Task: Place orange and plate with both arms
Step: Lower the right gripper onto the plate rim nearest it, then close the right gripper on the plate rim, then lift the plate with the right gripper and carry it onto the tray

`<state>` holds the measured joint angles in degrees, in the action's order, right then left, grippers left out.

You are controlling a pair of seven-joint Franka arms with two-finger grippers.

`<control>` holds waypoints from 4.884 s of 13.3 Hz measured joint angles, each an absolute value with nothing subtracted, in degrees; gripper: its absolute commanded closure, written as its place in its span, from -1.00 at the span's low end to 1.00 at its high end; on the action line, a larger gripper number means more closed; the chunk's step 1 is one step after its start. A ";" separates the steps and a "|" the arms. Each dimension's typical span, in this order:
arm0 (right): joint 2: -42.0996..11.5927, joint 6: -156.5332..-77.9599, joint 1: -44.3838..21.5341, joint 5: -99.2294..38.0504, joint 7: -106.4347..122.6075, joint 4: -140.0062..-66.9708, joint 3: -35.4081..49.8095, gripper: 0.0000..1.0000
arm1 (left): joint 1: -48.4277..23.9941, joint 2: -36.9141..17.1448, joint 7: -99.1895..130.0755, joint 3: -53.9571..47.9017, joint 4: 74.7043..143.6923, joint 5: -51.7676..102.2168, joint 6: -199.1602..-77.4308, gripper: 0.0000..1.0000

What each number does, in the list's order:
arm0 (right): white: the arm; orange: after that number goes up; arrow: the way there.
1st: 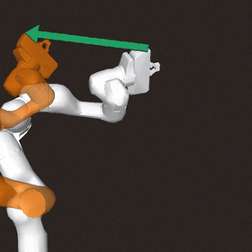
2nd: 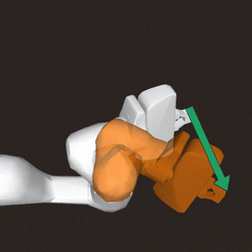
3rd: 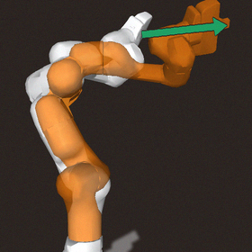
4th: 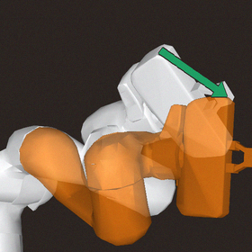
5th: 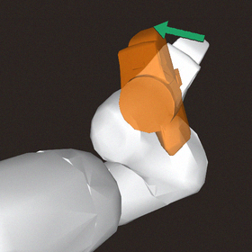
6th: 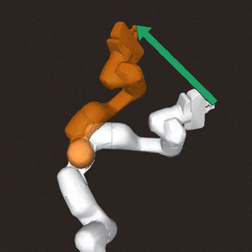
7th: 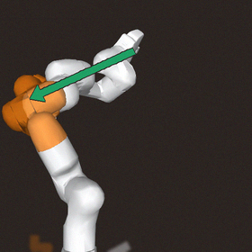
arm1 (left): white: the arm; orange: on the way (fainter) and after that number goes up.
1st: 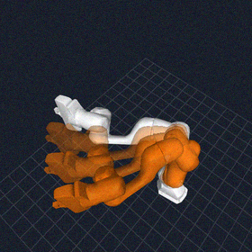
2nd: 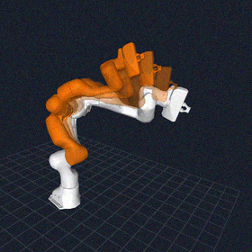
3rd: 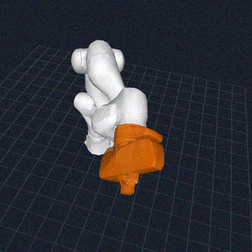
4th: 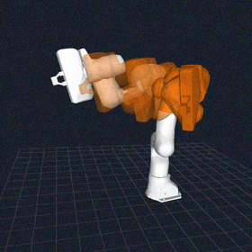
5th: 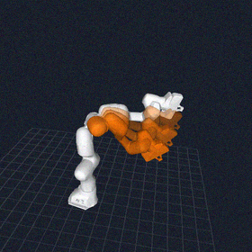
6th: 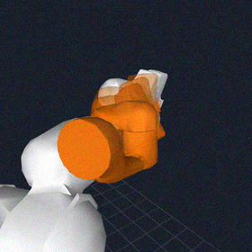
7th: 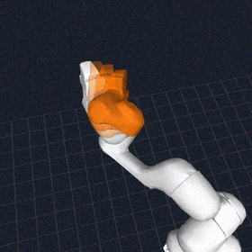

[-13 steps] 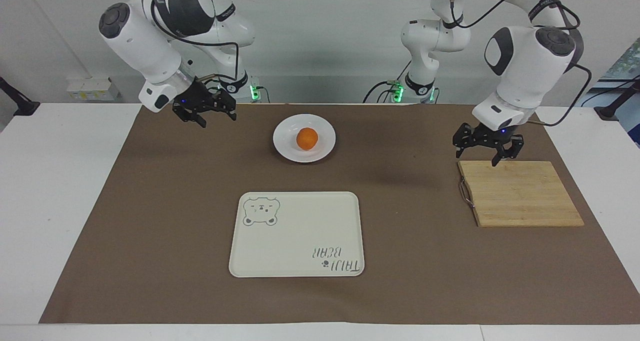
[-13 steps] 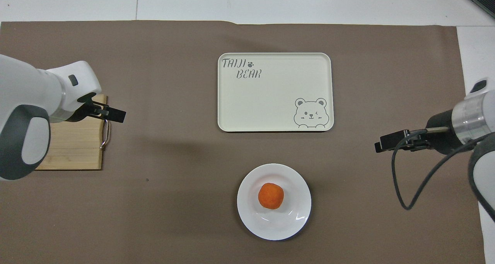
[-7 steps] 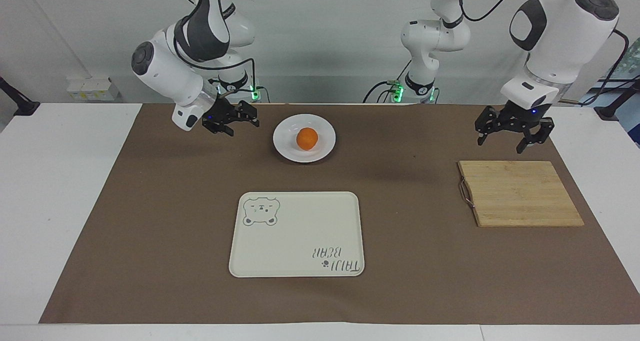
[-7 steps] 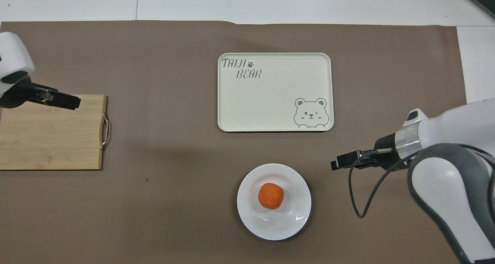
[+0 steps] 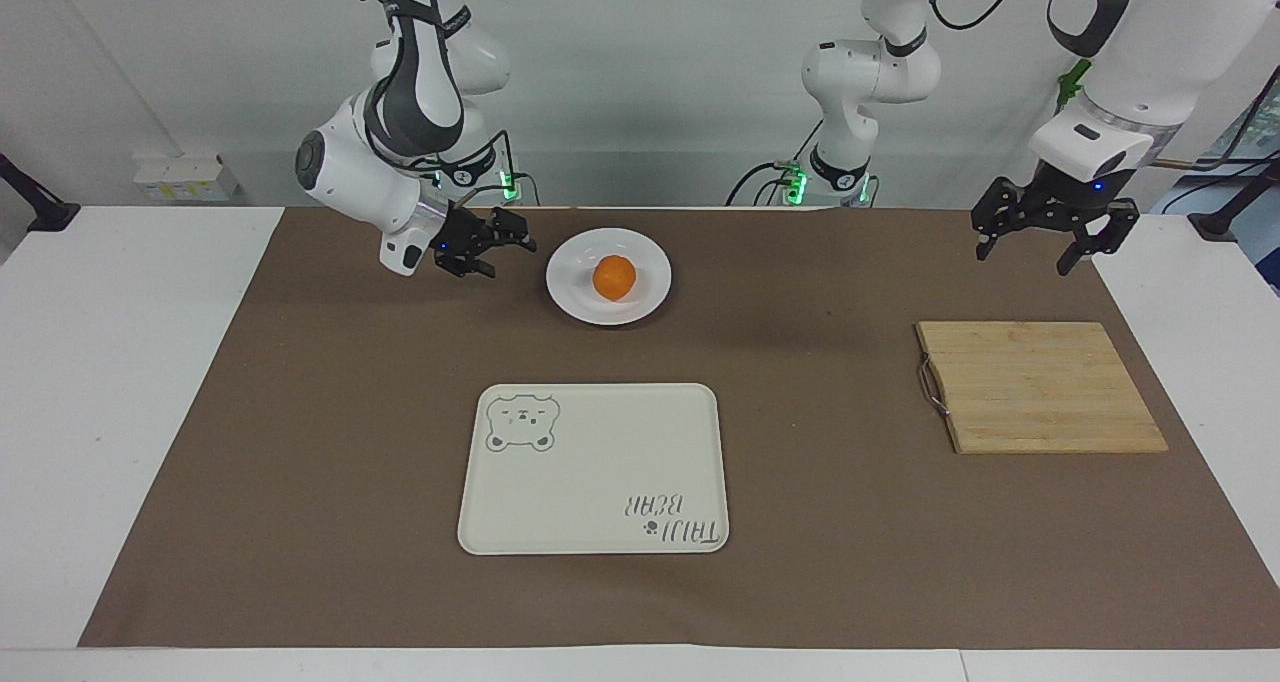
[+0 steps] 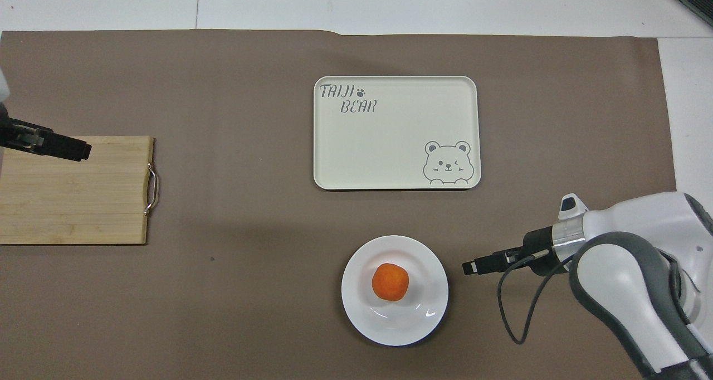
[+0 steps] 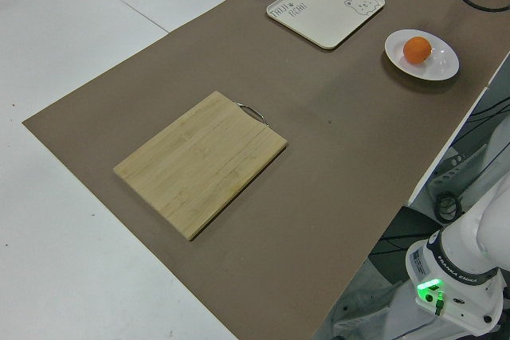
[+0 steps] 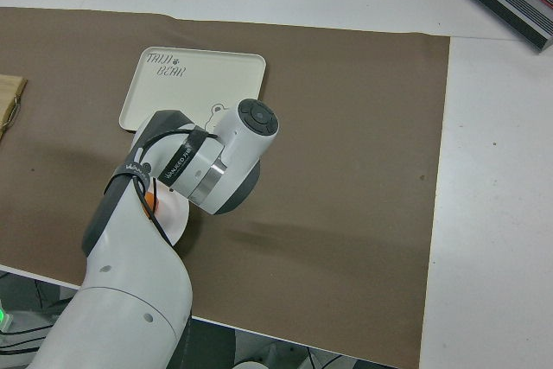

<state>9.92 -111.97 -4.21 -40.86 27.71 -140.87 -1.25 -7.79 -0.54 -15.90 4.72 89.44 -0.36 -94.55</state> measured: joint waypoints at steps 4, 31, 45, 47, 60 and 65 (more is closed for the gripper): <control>9.93 -114.84 -4.08 -48.85 34.58 -147.34 -1.25 -1.00 | -7.79 -0.22 -15.91 4.77 88.81 -0.81 -92.47 -1.00; 7.86 -122.66 -12.33 -70.72 42.05 -157.70 -1.10 -0.01 | -4.91 -2.90 -15.88 3.36 88.05 -0.83 -93.84 -1.00; 7.85 -122.95 -12.33 -70.74 43.92 -157.68 -1.11 1.00 | -4.89 -2.74 -15.79 3.50 88.02 -0.83 -93.38 -1.00; 7.85 -122.90 -12.34 -70.74 44.42 -157.60 -1.11 1.00 | -4.89 -2.55 -15.80 3.48 88.02 -0.83 -91.58 -1.00; 7.78 -113.47 -9.25 -70.74 36.97 -151.37 -1.29 1.00 | -4.90 -0.23 -15.77 3.28 89.50 -0.12 -86.84 -1.00; 8.73 -112.39 -9.42 -67.20 26.29 -143.55 -1.18 1.00 | -4.89 -0.03 -15.77 3.36 89.74 0.63 -86.83 -1.00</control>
